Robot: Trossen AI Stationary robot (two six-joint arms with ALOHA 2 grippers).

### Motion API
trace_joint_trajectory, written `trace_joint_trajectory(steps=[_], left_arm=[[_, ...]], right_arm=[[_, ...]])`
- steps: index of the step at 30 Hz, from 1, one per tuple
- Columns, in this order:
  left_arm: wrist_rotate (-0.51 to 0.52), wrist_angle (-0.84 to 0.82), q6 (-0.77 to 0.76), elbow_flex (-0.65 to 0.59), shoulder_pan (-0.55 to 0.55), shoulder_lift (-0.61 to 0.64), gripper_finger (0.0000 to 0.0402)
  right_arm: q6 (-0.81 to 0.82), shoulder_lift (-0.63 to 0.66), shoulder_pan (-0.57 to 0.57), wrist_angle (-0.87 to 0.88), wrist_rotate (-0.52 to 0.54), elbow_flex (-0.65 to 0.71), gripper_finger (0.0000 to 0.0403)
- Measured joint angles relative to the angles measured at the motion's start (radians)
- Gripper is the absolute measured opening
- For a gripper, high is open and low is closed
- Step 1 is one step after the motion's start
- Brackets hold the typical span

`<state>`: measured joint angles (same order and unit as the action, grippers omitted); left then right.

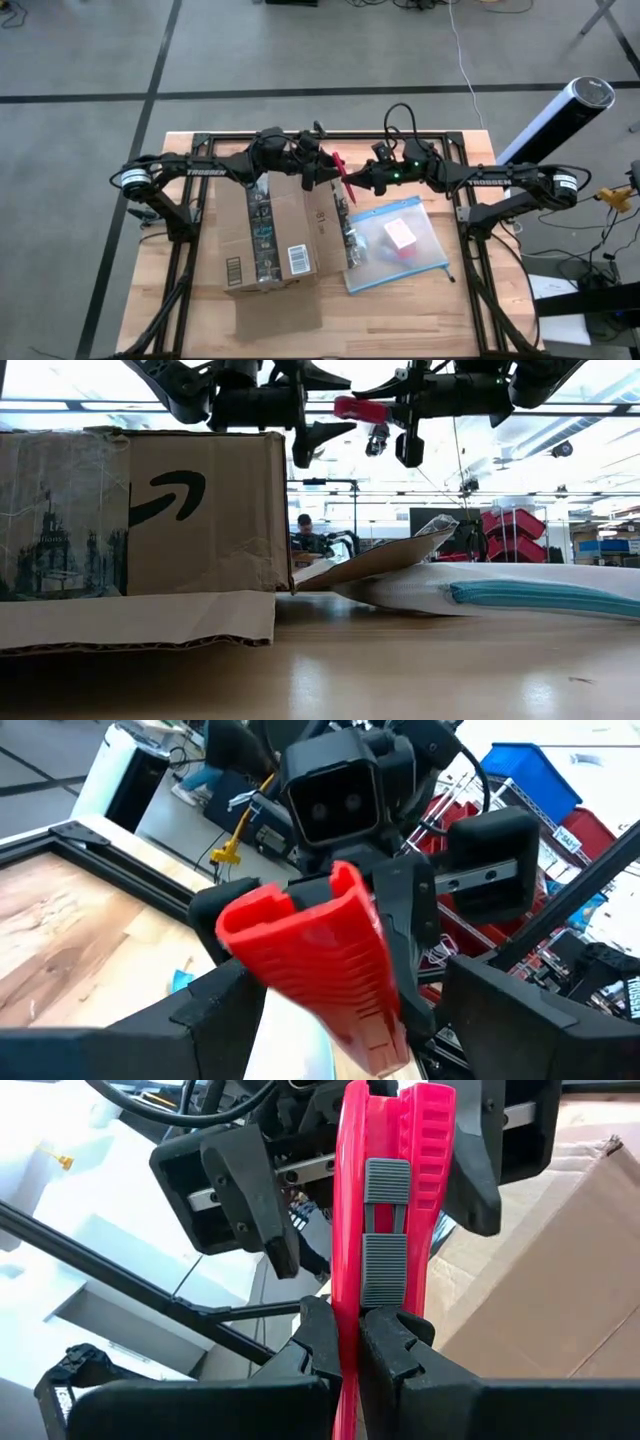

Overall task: Unpack boxes
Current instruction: Break down the box using the red cutter

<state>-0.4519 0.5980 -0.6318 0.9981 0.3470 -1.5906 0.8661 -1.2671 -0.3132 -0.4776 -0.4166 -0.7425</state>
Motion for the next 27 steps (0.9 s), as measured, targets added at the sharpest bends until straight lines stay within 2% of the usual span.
trace_joint_trajectory(steps=[11, 16, 27], left_arm=[[-0.002, 0.08, 0.021, 0.0, 0.0, 0.0, 0.0274], [-0.028, 0.095, 0.02, 0.0, 0.0, -0.005, 0.0274], [-0.064, 0.322, -0.108, 0.0, -0.007, -0.071, 0.0274]], right_arm=[[0.037, 0.0, 0.027, -0.042, -0.002, 0.001, 0.0002], [0.063, 0.0, 0.034, -0.127, -0.002, 0.001, 0.0002], [0.1, 0.0, 0.036, -0.202, 0.0, -0.001, 0.0002]])
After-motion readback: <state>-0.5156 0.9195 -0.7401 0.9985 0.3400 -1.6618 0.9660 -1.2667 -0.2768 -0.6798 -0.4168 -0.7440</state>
